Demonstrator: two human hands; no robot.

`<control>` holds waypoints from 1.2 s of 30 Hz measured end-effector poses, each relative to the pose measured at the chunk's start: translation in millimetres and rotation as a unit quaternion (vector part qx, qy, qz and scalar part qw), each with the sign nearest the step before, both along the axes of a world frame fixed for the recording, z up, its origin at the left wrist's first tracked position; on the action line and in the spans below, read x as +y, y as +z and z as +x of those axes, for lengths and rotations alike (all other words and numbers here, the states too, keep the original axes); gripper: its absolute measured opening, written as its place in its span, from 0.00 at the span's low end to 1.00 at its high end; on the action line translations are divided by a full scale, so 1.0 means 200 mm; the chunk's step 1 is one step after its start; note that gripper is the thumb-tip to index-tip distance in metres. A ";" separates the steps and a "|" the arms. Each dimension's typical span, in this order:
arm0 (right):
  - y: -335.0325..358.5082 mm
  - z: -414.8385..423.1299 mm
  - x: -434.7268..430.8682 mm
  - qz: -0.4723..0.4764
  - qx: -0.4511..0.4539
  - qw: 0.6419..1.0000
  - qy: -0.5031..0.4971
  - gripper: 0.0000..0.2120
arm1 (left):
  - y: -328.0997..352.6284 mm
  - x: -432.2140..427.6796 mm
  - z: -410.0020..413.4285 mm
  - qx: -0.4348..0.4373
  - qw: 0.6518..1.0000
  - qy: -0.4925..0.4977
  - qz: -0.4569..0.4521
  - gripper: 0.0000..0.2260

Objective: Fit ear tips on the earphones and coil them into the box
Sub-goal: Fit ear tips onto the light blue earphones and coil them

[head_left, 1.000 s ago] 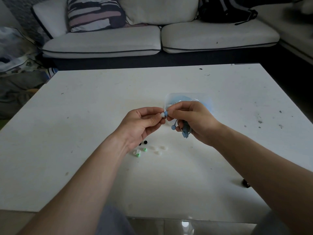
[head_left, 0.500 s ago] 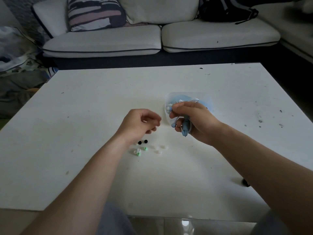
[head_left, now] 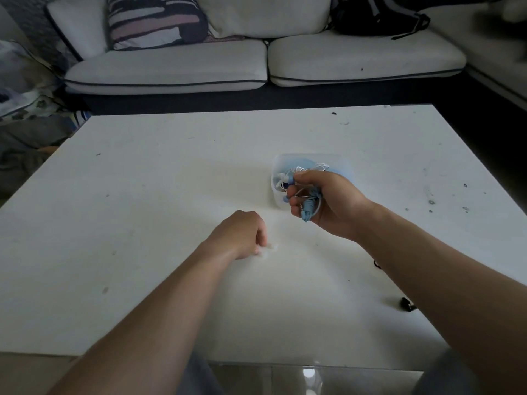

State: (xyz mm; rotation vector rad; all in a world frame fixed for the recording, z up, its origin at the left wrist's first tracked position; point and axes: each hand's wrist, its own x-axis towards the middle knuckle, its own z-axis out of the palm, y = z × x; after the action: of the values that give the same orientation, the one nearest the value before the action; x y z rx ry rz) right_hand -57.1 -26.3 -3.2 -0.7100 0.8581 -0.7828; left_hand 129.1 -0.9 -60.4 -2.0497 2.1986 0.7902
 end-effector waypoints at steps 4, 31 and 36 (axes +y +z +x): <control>0.01 0.00 0.00 0.003 -0.013 1.000 0.000 0.06 | 0.02 0.00 -0.01 0.017 1.000 0.021 0.012 0.04; -0.01 0.05 0.02 -0.080 -0.014 0.997 -0.004 0.03 | 0.27 0.08 -0.07 0.655 0.708 0.263 -0.016 0.08; -0.03 0.05 0.03 -0.170 0.072 0.981 0.052 0.04 | 0.27 0.08 -0.07 0.658 0.705 0.264 -0.010 0.07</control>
State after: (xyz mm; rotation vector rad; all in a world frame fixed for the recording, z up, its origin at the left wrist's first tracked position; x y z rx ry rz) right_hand -46.5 -19.9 -8.6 -1.1181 0.8178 -0.7989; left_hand 114.1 15.5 -6.5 -2.4248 1.6944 3.0557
